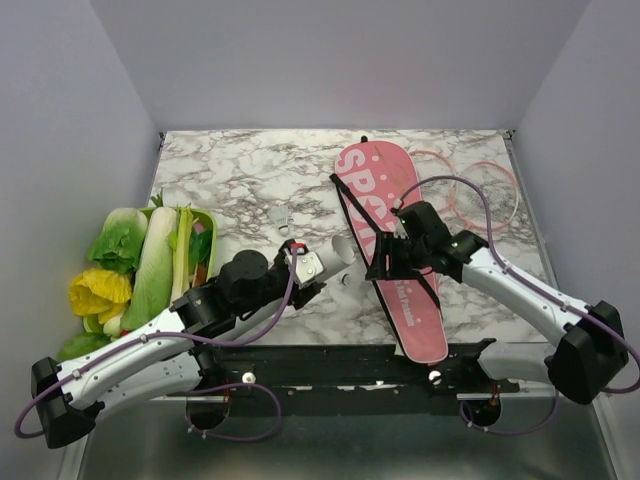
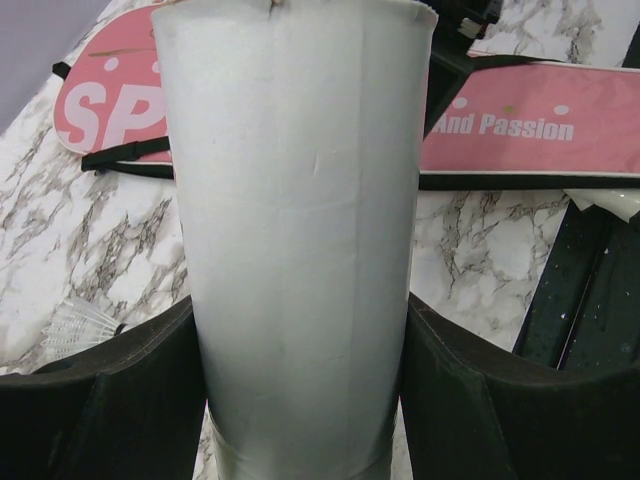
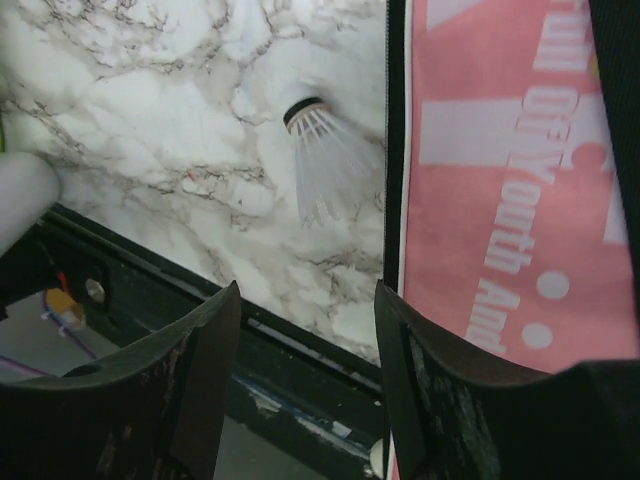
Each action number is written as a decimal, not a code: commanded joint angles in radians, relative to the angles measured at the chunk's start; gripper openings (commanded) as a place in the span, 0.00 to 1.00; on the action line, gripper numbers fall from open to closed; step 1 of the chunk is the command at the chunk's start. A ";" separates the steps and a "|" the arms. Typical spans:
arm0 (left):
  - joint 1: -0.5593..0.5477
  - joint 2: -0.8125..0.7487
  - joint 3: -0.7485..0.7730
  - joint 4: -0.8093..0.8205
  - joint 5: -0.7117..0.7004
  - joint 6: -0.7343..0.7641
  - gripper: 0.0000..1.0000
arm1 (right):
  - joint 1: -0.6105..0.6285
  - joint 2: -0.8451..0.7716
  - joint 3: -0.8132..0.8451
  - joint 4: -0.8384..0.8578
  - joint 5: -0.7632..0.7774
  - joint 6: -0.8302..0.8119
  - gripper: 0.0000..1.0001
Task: Pack up the badminton gear
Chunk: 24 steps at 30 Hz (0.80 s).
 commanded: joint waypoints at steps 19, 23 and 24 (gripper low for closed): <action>-0.006 -0.023 0.004 0.023 0.063 0.034 0.00 | 0.090 -0.070 -0.230 0.274 0.146 0.610 0.61; -0.006 -0.018 0.004 0.023 0.066 0.034 0.00 | 0.092 -0.018 -0.228 0.285 0.160 0.648 0.59; -0.006 -0.018 0.004 0.024 0.067 0.031 0.00 | 0.092 -0.007 -0.228 0.294 0.158 0.651 0.59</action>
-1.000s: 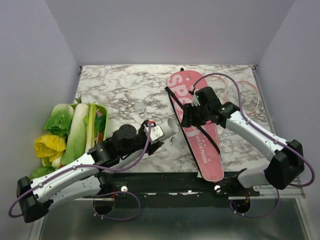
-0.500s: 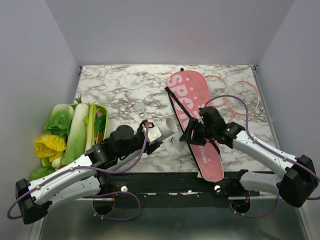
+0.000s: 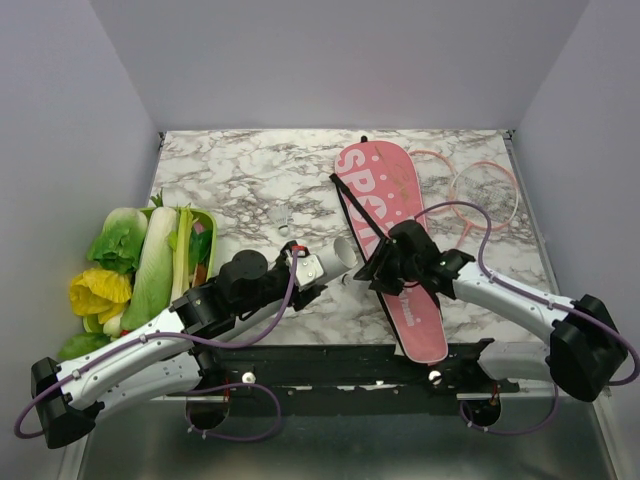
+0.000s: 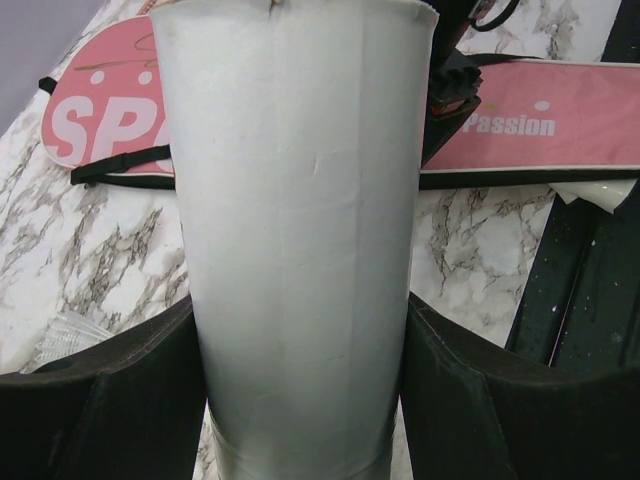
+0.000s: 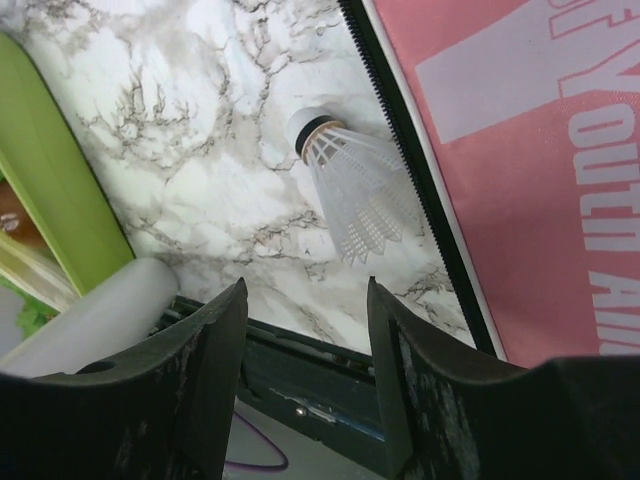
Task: Pack up the badminton gear
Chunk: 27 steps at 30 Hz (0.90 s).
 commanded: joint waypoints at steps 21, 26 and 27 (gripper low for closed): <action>-0.008 0.010 -0.005 0.036 0.027 0.014 0.00 | 0.012 0.180 -0.072 0.256 0.070 0.109 0.35; -0.011 0.008 -0.010 0.039 0.029 0.012 0.00 | 0.012 0.154 -0.083 0.264 0.151 0.058 0.01; -0.012 0.008 -0.011 0.042 0.026 0.015 0.00 | 0.012 0.147 -0.083 0.264 0.156 0.051 0.01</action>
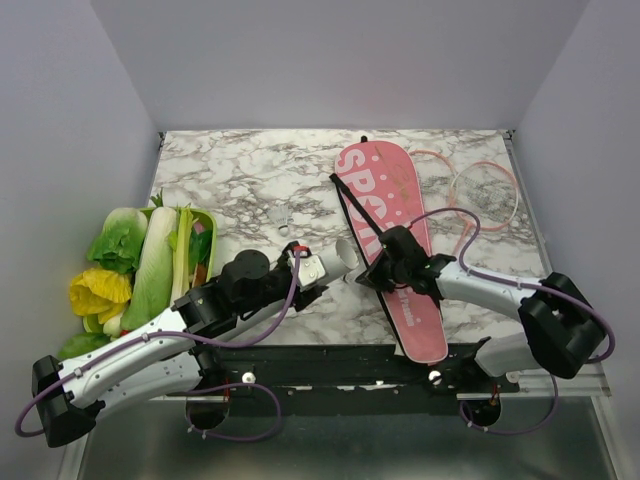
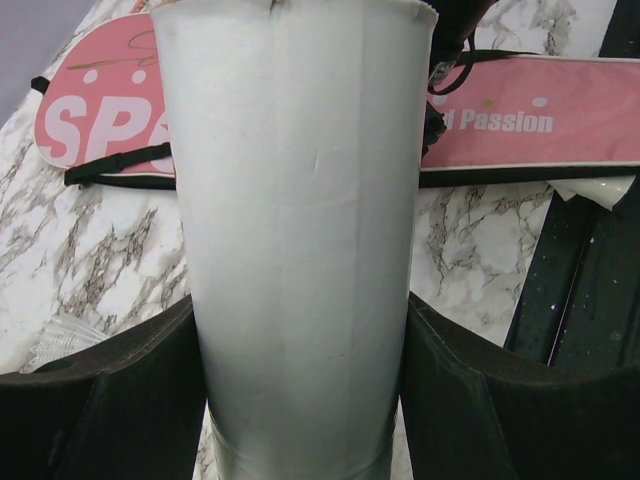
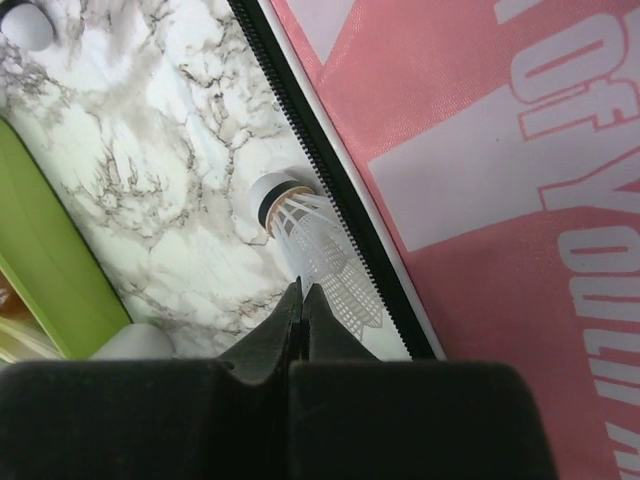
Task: Pack up the badminton gear
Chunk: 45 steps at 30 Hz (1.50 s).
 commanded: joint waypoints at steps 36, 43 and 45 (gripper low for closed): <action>-0.018 -0.014 -0.016 0.005 0.079 0.062 0.00 | 0.005 -0.419 0.720 -0.894 -0.428 -0.990 0.01; -0.020 -0.014 -0.015 0.012 0.084 0.056 0.00 | 0.007 -0.388 0.711 -0.842 -0.518 -0.975 0.01; -0.021 -0.014 -0.012 0.012 0.088 0.052 0.00 | 0.007 -0.369 0.711 -0.823 -0.528 -0.967 0.01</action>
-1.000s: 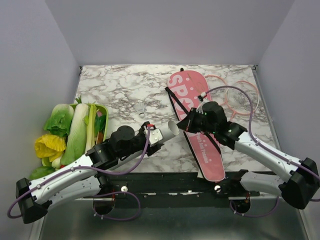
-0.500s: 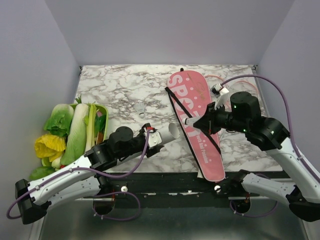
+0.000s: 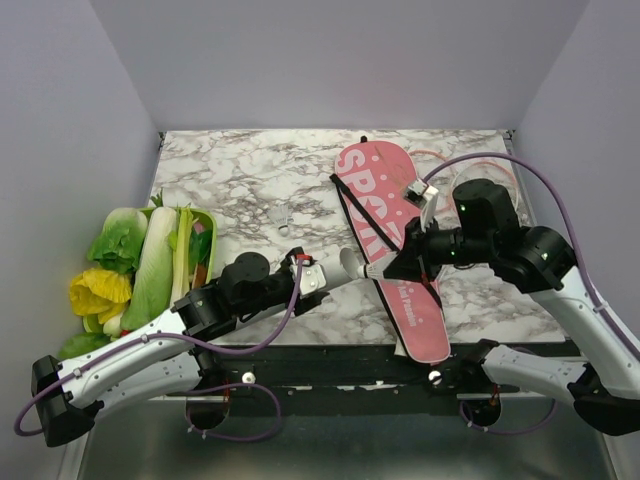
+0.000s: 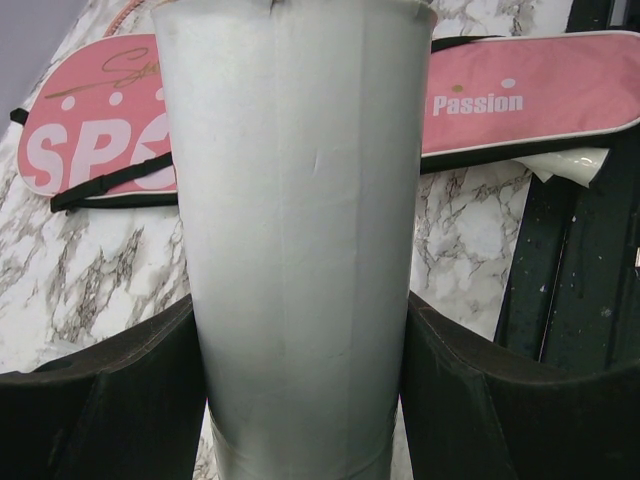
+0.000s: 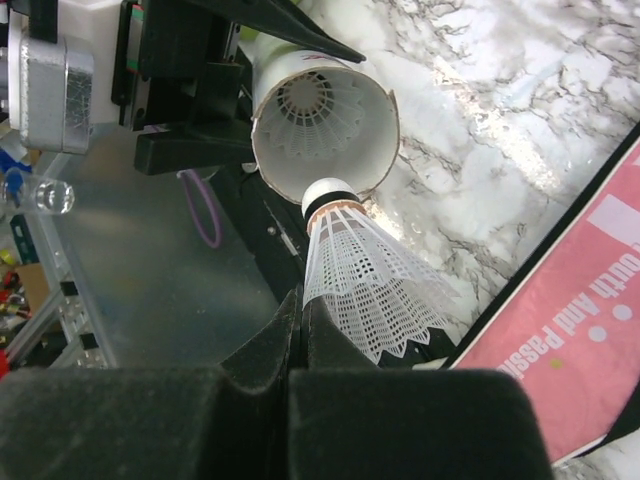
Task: Pack up the badminton gear
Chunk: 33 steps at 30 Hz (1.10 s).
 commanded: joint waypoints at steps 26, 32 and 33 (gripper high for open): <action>-0.023 -0.016 -0.001 0.038 0.085 -0.022 0.00 | 0.053 0.156 -0.131 0.397 -0.188 0.124 0.01; -0.023 -0.020 -0.007 0.049 0.079 -0.023 0.00 | 0.104 0.157 -0.234 0.537 -0.206 0.201 0.01; -0.023 -0.023 -0.008 0.052 0.079 -0.023 0.00 | 0.109 0.154 -0.258 0.552 -0.206 0.220 0.01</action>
